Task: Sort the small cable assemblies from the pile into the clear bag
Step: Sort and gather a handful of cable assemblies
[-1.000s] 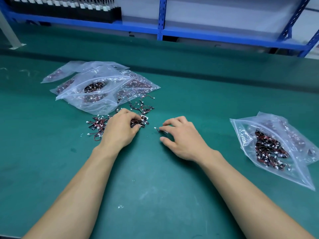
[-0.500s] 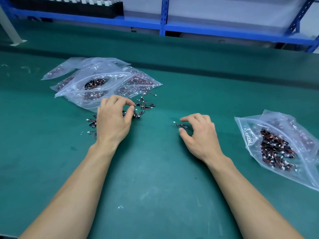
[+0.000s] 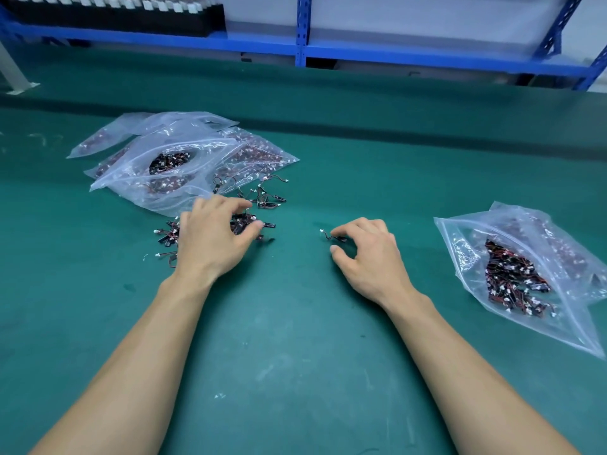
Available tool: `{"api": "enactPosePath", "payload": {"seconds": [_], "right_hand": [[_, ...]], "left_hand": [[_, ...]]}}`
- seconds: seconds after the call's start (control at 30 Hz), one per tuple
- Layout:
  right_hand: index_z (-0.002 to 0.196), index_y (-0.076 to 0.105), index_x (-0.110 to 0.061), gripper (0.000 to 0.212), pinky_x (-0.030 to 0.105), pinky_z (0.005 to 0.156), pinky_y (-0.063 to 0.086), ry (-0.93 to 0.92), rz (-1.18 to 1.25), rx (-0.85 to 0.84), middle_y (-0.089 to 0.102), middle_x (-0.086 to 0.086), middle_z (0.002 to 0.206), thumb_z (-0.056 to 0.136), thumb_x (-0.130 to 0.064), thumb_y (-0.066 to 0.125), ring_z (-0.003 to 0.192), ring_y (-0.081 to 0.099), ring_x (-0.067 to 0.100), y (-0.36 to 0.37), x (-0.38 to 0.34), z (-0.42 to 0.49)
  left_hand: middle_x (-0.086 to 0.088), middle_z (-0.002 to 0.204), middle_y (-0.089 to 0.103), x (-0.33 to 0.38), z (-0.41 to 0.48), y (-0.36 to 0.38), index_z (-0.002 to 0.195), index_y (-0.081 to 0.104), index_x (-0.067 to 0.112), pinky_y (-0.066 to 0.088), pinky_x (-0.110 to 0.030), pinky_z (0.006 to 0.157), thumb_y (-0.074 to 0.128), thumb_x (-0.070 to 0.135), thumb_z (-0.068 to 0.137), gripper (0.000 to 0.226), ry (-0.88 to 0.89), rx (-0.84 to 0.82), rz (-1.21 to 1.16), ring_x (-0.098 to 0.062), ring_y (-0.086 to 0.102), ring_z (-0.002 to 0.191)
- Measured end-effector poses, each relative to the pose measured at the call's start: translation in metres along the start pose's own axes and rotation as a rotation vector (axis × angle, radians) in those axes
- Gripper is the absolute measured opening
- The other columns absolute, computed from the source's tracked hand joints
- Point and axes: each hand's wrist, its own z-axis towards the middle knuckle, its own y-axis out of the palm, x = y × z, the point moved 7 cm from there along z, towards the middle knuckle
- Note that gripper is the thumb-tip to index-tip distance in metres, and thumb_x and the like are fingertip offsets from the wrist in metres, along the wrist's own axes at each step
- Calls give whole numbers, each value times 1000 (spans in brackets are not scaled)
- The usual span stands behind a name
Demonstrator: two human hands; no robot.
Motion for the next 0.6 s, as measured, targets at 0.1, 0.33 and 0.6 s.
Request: {"api": "enactPosePath", "payload": {"seconds": [0.1,0.33,0.6], "right_hand": [[114,71,-26,22,31,99,30,-2,-15,-29,61,-13,108,94,-31,62,117,43,15,3,1,0],[105,74,-28,17,34,100,31,23,-45,-14,61,-13,105,93,-32,63,115,44,16,2,5,2],[100,73,-28,13,31,96,30,30,0,39,59,-13,99,92,-29,64,110,45,15,-1,4,2]], "left_hand": [[9,109,58,1,0,10,111,69,40,27,-37,86,70,51,84,30,30,-98,65,-21,44,111],[11,95,56,-9,3,-9,90,73,33,26,-35,81,73,40,87,7,-54,74,22,-23,45,100],[4,95,61,7,0,-22,93,73,22,40,-37,80,72,30,90,8,73,220,-178,-23,48,90]]}}
